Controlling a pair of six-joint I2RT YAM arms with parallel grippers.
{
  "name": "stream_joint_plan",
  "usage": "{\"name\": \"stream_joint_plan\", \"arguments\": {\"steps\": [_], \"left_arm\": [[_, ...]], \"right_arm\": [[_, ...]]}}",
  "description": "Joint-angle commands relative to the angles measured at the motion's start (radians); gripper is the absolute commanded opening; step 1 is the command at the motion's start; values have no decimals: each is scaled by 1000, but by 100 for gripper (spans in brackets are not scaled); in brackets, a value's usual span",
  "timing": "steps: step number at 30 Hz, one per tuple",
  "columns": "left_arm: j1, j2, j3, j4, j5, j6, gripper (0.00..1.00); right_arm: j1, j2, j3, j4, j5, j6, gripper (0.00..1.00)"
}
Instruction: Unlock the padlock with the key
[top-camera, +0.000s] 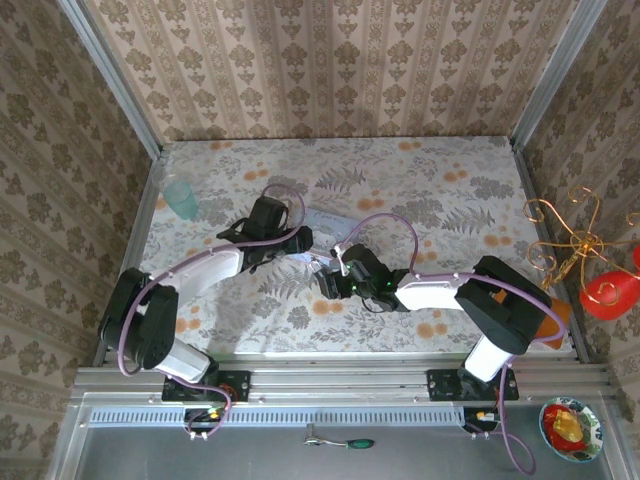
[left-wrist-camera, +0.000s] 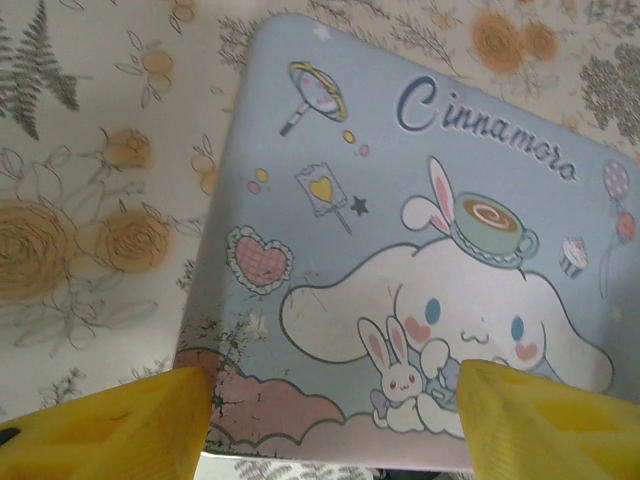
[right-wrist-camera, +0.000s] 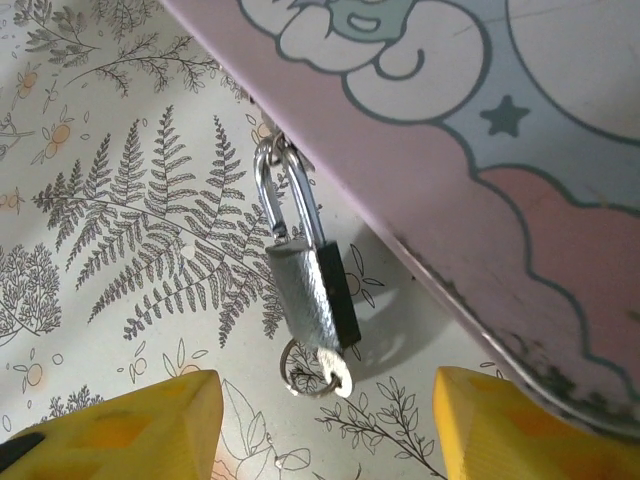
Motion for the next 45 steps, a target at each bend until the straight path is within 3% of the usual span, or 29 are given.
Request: {"name": "stream_joint_plan", "arguments": {"steps": [1, 8, 13, 18, 24, 39, 45], "left_arm": [[11, 61, -11, -74, -26, 21, 68], [10, 59, -43, -64, -21, 11, 67], [-38, -10, -70, -70, -10, -9, 67], [-78, -102, -81, -84, -2, -45, 67], [-12, -161, -72, -106, -4, -22, 68], [62, 44, 5, -58, 44, 39, 68], [63, 62, -27, -57, -7, 19, 66]], "right_arm": [[-1, 14, 33, -32, 24, -20, 59], [13, 2, 25, 0, 80, 11, 58], [-47, -4, 28, -11, 97, -5, 58], [-114, -25, 30, 17, 12, -16, 58], [-108, -53, -14, 89, -126, -10, 57], [-64, 96, 51, 60, -83, -20, 56], [-57, 133, 77, 44, -78, -20, 48]]}}
